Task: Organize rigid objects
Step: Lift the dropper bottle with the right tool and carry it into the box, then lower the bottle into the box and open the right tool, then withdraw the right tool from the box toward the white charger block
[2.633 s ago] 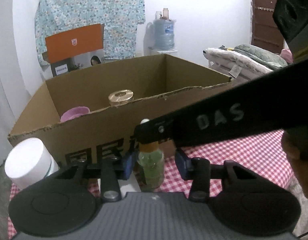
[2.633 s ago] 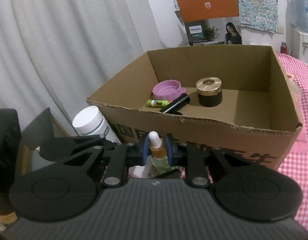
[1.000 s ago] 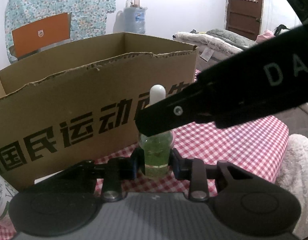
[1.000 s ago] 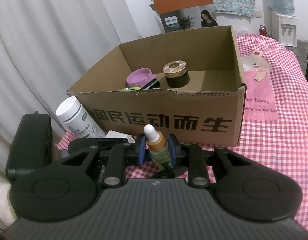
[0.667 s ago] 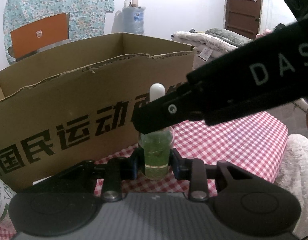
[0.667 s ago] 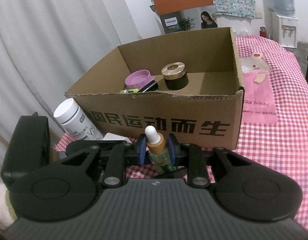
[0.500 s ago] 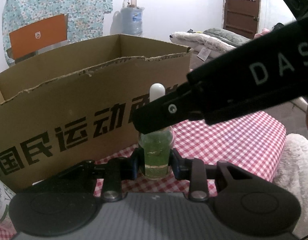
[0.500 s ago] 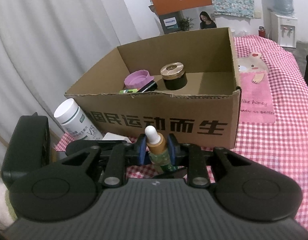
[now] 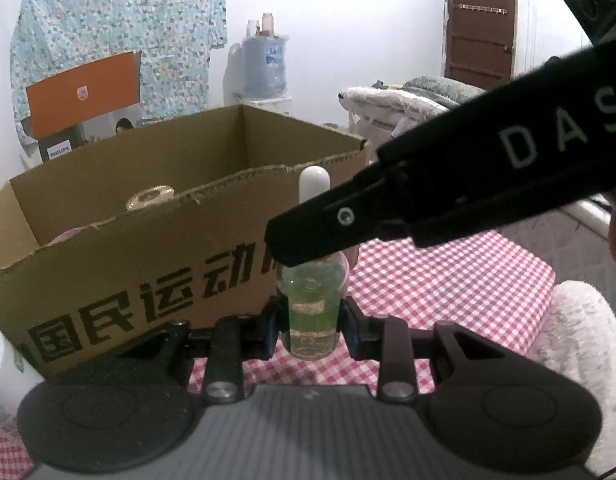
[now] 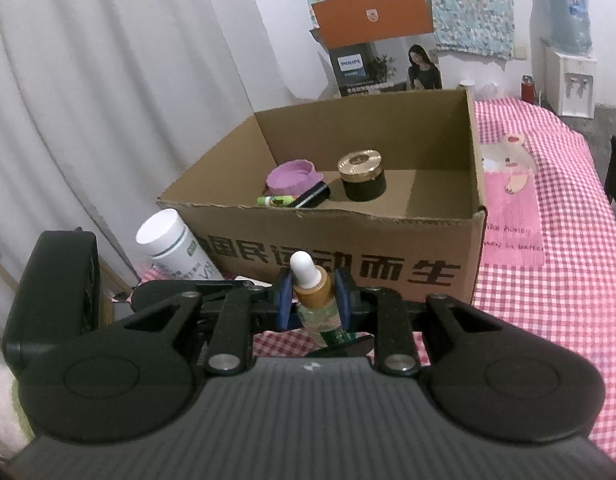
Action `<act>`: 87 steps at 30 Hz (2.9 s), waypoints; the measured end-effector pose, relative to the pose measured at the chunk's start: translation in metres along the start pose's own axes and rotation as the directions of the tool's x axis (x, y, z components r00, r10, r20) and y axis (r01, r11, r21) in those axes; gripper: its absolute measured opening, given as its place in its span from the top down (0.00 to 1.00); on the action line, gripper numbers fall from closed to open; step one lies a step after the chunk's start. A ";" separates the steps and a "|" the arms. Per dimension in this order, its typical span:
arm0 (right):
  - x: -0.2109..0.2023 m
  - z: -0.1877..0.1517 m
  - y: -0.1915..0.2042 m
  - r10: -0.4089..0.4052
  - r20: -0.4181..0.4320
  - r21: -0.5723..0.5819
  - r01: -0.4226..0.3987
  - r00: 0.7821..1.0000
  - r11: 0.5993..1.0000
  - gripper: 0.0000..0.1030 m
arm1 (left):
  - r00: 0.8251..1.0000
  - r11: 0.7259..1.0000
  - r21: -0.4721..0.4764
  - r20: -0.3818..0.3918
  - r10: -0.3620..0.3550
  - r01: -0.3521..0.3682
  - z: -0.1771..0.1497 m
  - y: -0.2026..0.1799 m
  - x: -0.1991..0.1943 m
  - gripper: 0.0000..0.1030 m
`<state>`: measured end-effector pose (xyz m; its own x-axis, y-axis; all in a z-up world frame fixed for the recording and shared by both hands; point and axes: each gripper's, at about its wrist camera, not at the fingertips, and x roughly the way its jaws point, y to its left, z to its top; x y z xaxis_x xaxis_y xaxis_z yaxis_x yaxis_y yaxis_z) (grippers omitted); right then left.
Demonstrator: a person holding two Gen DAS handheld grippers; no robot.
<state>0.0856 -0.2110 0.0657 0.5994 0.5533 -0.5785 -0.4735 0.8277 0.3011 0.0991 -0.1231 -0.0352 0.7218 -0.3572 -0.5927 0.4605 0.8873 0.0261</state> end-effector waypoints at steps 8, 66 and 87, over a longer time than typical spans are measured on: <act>-0.019 0.011 0.020 0.009 0.046 -0.042 -0.007 0.999 0.999 0.79 | 0.998 1.000 0.004 0.048 0.026 -0.026 0.010 0.000 -0.025 0.68; 0.126 0.190 -0.113 0.021 -0.136 -0.019 -0.024 0.991 1.000 0.55 | 0.975 0.940 -0.336 -0.222 -0.009 -0.067 0.173 0.101 0.104 0.24; -0.056 0.048 -0.032 0.084 0.120 0.121 -0.099 0.989 0.988 0.17 | 0.999 0.997 -0.071 -0.028 -0.041 0.039 0.040 0.035 -0.081 0.05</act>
<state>0.0982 -0.2640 0.1245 0.6304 0.6282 -0.4559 -0.4486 0.7742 0.4465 0.0779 -0.0746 0.0462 0.6875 -0.3847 -0.6159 0.4501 0.8913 -0.0543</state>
